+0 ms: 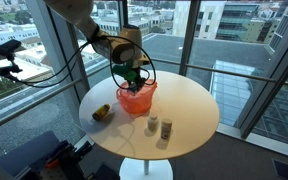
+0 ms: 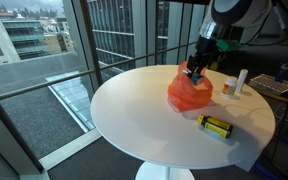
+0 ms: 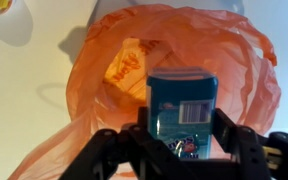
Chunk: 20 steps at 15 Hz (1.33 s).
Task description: Pick up the mentos container and put it in the orange plastic bag
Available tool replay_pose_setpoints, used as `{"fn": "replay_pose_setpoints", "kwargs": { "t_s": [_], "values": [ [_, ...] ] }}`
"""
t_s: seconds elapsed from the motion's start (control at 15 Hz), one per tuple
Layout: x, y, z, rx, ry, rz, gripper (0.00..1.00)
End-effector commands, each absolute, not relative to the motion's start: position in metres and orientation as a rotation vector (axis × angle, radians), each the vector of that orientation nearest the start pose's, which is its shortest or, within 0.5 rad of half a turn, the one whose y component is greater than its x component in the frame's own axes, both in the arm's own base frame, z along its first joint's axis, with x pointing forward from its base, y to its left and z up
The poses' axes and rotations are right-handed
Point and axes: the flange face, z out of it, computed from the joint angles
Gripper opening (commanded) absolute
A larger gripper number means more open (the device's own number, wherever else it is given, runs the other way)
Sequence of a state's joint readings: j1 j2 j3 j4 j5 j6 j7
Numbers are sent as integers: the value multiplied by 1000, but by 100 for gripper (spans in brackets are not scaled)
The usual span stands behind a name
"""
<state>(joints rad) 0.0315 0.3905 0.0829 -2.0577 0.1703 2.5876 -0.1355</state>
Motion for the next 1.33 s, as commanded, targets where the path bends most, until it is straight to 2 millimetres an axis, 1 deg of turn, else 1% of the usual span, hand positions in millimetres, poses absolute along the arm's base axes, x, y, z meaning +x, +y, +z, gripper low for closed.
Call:
{"fn": "replay_pose_setpoints", "kwargs": {
  "t_s": [0.0, 0.27, 0.67, 0.73, 0.8, 0.87, 1.0, 1.27],
  "values": [
    [611, 69, 248, -2997, -130, -216, 39],
    [604, 75, 235, -3006, -150, -187, 39],
    [602, 78, 217, -3035, -164, -154, 39],
    [602, 78, 215, -3038, -165, -149, 65],
    [601, 79, 213, -3042, -167, -145, 82],
    [601, 79, 212, -3046, -170, -141, 90],
    [600, 80, 211, -3049, -179, -137, 99],
    [599, 80, 217, -3047, -194, -134, 100]
  ]
}}
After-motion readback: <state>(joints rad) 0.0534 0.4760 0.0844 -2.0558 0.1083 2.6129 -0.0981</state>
